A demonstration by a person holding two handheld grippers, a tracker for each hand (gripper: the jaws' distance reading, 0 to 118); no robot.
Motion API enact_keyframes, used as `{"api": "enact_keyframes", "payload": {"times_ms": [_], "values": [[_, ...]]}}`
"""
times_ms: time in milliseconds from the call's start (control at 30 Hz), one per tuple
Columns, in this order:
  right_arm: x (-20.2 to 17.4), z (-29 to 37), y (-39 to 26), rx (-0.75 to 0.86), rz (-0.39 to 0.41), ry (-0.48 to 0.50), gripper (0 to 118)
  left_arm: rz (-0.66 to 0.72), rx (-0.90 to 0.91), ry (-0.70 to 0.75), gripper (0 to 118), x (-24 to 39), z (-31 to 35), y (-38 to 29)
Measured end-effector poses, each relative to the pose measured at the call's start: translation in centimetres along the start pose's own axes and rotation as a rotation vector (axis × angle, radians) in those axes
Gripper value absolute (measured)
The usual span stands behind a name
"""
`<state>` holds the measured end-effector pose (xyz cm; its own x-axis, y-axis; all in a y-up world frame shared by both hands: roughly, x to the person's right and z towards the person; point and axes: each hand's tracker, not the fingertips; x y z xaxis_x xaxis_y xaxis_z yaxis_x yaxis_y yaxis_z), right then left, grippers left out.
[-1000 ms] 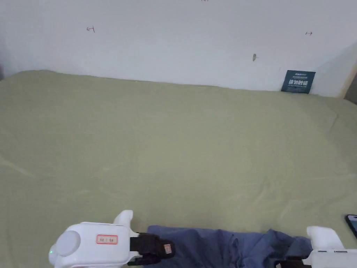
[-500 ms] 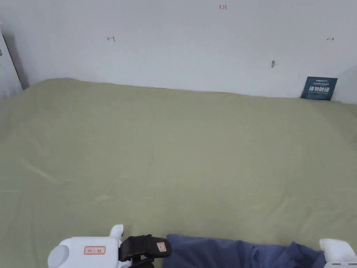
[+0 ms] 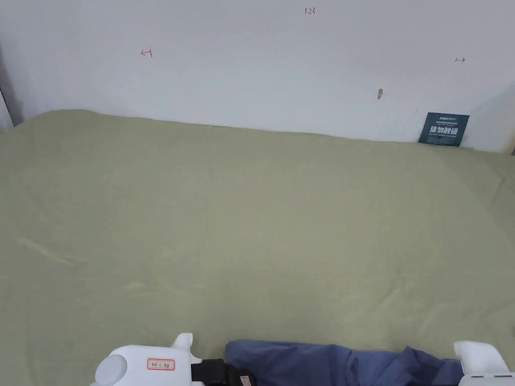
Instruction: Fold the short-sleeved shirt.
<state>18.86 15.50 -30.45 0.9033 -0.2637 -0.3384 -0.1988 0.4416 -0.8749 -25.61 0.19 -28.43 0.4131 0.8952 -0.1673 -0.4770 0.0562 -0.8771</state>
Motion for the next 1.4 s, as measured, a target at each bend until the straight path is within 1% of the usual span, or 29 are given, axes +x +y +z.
{"api": "enact_keyframes", "payload": {"times_ms": [33,100,133,200,233,300,367,433,467,500,567,633,667,733,833,900,933,967,1033,1067,1100,1167,1200,1300,1333,1367,1400], "values": [[-0.1,0.1,0.1,0.001,-0.001,-0.003,0,-0.033,-0.002,0.032,9,0.6,-0.1,0.2],[-0.3,0.2,0.5,0.003,0.005,-0.005,0,-0.036,-0.004,0.024,9,2.0,1.3,0.8],[-0.4,0.3,0.7,0.006,0.012,-0.003,0,-0.006,-0.012,0.019,9,2.3,2.1,1.3],[-0.8,0.1,1.2,0.005,0.029,0.0,0,0.084,0.023,0.091,9,3.1,5.0,2.1],[-1.0,0.0,1.4,0.004,0.035,-0.001,0,0.022,0.076,0.124,9,3.4,7.2,2.8],[-1.4,-0.2,1.9,0.007,0.044,0.005,0,-0.028,0.165,0.175,9,4.1,11.5,3.5],[-1.7,-0.6,2.4,0.013,0.044,0.031,0,-0.015,0.222,0.219,9,5.7,16.1,2.6],[-2.1,-1.1,2.8,0.012,0.049,0.036,0,-0.043,0.29,0.289,9,6.6,19.7,1.7],[-2.4,-1.3,3.0,0.011,0.054,0.036,0,-0.035,0.31,0.315,9,6.9,21.1,1.4],[-2.6,-1.6,3.1,0.01,0.057,0.036,0,-0.028,0.326,0.334,9,7.2,22.0,1.2],[-3.1,-2.1,3.3,0.008,0.061,0.048,0,-0.049,0.321,0.325,9,8.4,22.7,0.2],[-3.4,-2.6,3.2,0.002,0.059,0.061,0,-0.056,0.316,0.319,9,9.5,21.7,0.2],[-3.7,-2.8,3.1,-0.002,0.058,0.065,0,-0.067,0.31,0.289,9,10.2,21.0,0.0],[-4.0,-2.9,2.8,-0.009,0.065,0.076,0,-0.114,0.286,0.259,9,12.0,18.4,-0.1],[-3.8,-2.6,2.3,-0.011,0.054,0.083,0,-0.185,0.209,0.181,9,14.0,13.7,0.5],[-2.9,-2.3,1.9,0.0,0.014,0.093,0,-0.212,0.124,0.137,9,14.4,10.3,1.1],[-2.3,-2.0,1.6,0.012,-0.035,0.099,0,-0.227,0.08,0.116,9,14.7,8.3,1.3],[-1.7,-1.8,1.4,0.02,-0.062,0.103,0,-0.214,0.073,0.123,9,14.8,6.3,1.4],[-0.8,-1.2,0.9,0.028,-0.084,0.084,0,-0.219,0.018,0.115,10,14.4,3.1,1.5],[-0.4,-1.0,0.8,0.027,-0.088,0.065,0,-0.212,-0.013,0.102,14,14.2,1.5,1.5],[0.0,-0.8,0.7,0.03,-0.099,0.056,0,-0.203,-0.036,0.096,33,14.0,0.6,1.6],[1.3,-0.2,0.4,0.054,-0.155,0.035,0,-0.159,-0.098,0.051,83,13.5,-0.9,1.7],[1.7,0.0,0.4,0.062,-0.17,0.026,0,-0.16,-0.082,0.059,97,13.4,-1.0,1.6],[2.6,0.8,0.2,0.079,-0.189,0.004,0,-0.2,-0.017,0.057,95,13.2,-0.1,1.5],[2.7,0.9,0.2,0.082,-0.19,0.003,0,-0.209,0.019,0.079,90,13.0,0.2,1.5],[2.8,0.9,0.2,0.081,-0.191,0.002,0,-0.195,0.044,0.084,79,12.5,0.5,1.5],[2.8,0.9,0.2,0.079,-0.192,0.002,0,-0.191,0.055,0.083,52,12.3,0.5,1.5]]}}
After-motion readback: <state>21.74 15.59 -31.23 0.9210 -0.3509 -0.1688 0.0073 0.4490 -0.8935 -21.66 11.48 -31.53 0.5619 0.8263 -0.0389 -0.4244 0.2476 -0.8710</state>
